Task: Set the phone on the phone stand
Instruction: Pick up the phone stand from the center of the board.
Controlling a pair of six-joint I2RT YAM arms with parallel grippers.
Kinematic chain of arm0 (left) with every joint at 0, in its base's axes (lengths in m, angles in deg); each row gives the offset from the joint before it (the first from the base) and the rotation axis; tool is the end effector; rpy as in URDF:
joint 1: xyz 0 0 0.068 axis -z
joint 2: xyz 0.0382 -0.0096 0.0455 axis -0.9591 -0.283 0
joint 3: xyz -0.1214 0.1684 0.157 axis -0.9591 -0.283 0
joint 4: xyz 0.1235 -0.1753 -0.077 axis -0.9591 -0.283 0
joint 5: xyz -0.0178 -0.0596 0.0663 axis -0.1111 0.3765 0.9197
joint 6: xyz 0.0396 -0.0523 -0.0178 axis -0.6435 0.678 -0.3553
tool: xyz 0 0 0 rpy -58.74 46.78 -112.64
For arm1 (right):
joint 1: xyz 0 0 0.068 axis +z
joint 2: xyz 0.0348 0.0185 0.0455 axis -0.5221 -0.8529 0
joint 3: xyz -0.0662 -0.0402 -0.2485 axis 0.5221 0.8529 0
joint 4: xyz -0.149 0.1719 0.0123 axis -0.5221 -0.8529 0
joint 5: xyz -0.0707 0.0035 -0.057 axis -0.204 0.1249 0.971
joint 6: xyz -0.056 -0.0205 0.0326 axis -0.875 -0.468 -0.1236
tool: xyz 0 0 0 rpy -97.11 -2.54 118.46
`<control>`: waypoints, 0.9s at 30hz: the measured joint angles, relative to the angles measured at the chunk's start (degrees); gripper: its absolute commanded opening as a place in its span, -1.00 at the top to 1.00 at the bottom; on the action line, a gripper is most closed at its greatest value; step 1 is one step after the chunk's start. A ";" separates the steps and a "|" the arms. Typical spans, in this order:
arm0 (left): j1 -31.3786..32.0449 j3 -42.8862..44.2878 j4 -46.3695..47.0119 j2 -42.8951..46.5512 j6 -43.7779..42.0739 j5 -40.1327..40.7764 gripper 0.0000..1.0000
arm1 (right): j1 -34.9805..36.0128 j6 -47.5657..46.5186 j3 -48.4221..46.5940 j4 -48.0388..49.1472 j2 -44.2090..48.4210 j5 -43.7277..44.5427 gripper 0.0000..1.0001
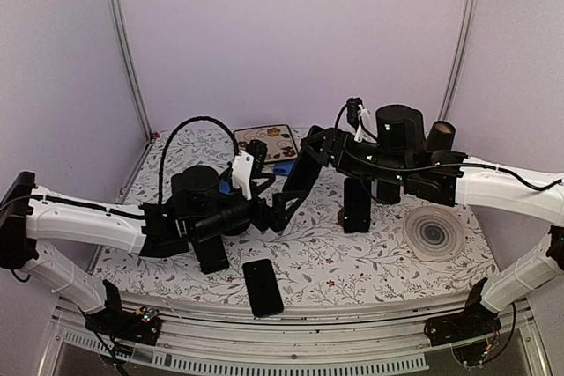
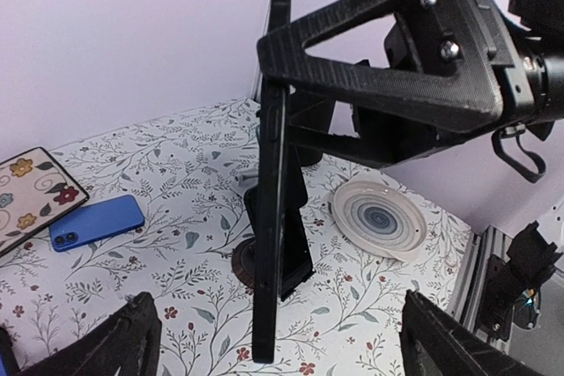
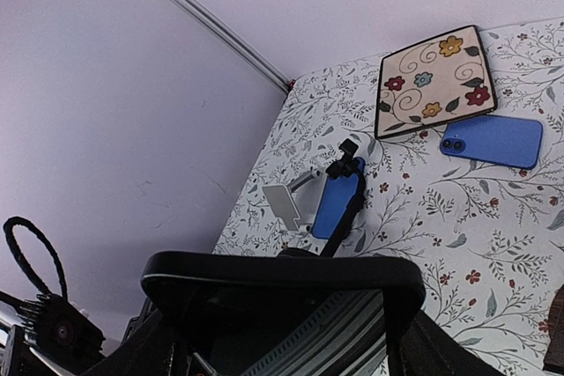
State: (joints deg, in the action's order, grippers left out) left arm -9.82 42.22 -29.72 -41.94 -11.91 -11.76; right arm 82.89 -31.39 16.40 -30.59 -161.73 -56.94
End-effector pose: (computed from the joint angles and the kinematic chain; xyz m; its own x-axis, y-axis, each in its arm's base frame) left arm 0.1481 -0.2716 0.2712 -0.2665 -0.0871 -0.9599 0.7245 0.6387 -0.2591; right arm 0.1992 0.2467 0.3223 -0.6449 0.3078 -0.6996 -0.4345 0.6054 0.6669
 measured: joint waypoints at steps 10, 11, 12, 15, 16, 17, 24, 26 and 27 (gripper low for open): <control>0.00 -3.21 -4.90 5.09 2.36 -1.95 -0.85 | 0.00 -3.17 -2.10 -1.75 -0.28 2.05 0.72; 0.00 -3.50 -5.51 5.70 2.67 -2.10 -0.84 | -0.02 -3.56 -2.25 -1.79 -0.37 2.25 0.73; 0.00 -3.89 -6.14 6.49 2.99 -2.32 -0.83 | -0.09 -3.89 -2.51 -2.03 -0.50 2.32 0.73; 0.00 -4.83 -8.85 8.83 4.37 -2.69 -0.80 | -0.42 -4.76 -2.86 -2.16 -0.85 2.36 0.73; 0.00 -5.05 -9.84 9.53 4.83 -2.78 -0.78 | -0.55 -5.03 -2.86 -2.29 -0.85 2.36 0.73; 0.00 -5.20 -10.71 10.03 5.25 -2.86 -0.76 | -0.63 -5.25 -2.86 -2.45 -0.85 2.36 0.73; 0.00 -7.17 -18.86 14.34 9.53 -6.08 -0.63 | -1.25 -7.50 -2.86 -4.74 -0.81 2.56 0.73; 0.00 -7.72 -21.40 14.80 11.28 -8.09 -0.62 | -1.31 -7.76 -2.86 -5.25 -0.74 2.58 0.74; 0.00 -7.98 -22.38 14.91 12.33 -8.79 -0.62 | -1.31 -8.00 -2.86 -5.60 -0.68 2.60 0.73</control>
State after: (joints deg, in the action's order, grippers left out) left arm -9.82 34.24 -52.10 -27.04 0.42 -20.55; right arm 81.58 -39.39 13.54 -36.19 -162.41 -54.34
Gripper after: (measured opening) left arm 0.815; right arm 0.728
